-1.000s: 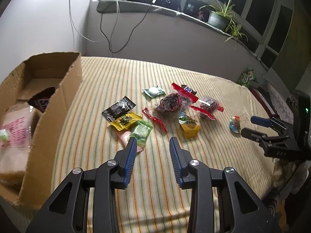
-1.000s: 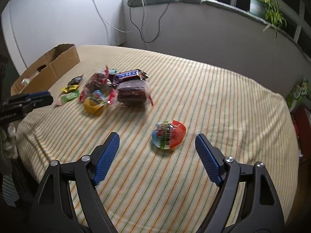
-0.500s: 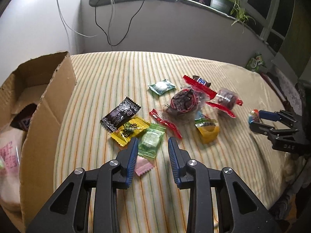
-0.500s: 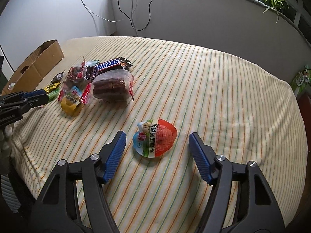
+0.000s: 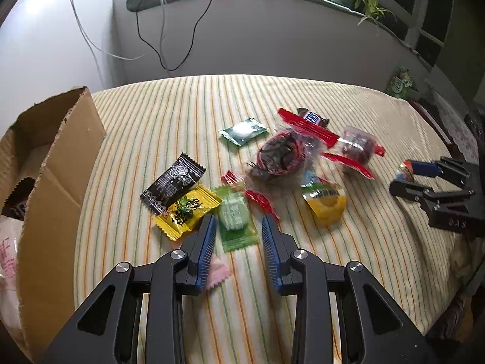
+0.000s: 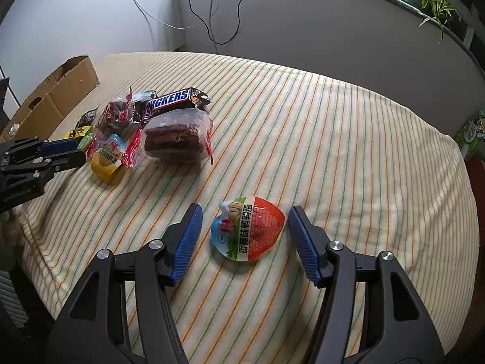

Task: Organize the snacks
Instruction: 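Grasp the round candy egg with the right tool while the left tool grasps a green candy packet, then carry the candy egg and green packet toward the cardboard box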

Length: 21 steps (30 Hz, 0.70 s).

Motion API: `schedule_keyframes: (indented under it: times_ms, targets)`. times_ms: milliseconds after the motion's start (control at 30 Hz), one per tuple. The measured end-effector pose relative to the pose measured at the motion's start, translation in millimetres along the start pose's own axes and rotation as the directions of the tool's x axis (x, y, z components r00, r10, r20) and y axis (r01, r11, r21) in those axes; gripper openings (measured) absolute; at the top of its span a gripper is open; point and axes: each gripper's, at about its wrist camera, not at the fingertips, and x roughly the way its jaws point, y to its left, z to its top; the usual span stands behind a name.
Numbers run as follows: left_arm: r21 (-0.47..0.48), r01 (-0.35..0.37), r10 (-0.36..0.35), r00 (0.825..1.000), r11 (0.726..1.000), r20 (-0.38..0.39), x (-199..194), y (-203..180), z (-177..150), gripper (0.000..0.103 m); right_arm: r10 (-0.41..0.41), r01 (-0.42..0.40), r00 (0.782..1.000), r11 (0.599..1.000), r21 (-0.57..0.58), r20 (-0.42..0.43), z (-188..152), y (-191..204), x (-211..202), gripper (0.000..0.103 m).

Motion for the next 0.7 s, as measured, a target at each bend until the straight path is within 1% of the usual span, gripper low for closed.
schedule_keyframes:
  times_ms: [67, 100, 133, 233, 500, 700]
  targets:
    - [0.004, -0.005, 0.005, 1.000, 1.000, 0.001, 3, 1, 5, 0.030, -0.010, 0.010, 1.000, 1.000, -0.005, 0.001, 0, 1, 0, 0.060]
    - [0.010, -0.011, 0.011, 1.000, 1.000, -0.001, 5, 1, 6, 0.030, -0.019, 0.019, 1.000, 1.000, -0.006, 0.002, -1, 1, -1, 0.055]
    - [0.017, -0.018, 0.018, 1.000, 1.000, 0.003, 6, 0, 6, 0.027, -0.029, 0.029, 1.000, 1.000, -0.004, 0.003, -1, 1, -1, 0.051]
    - [0.031, -0.033, 0.033, 0.999, 0.999, 0.013, 5, -3, 5, 0.021, -0.034, 0.034, 0.999, 0.999, 0.004, 0.007, -2, -1, -3, 0.046]
    - [0.005, -0.017, 0.017, 0.999, 1.000, 0.028, 0, -4, 4, 0.020, -0.031, 0.031, 0.999, 0.999, 0.010, 0.018, -6, 0, -9, 0.041]
    - [-0.006, 0.002, -0.002, 0.999, 1.000, 0.052, -14, 0, -4, 0.020, -0.018, 0.017, 0.999, 0.999, 0.034, 0.028, -10, -1, -18, 0.040]
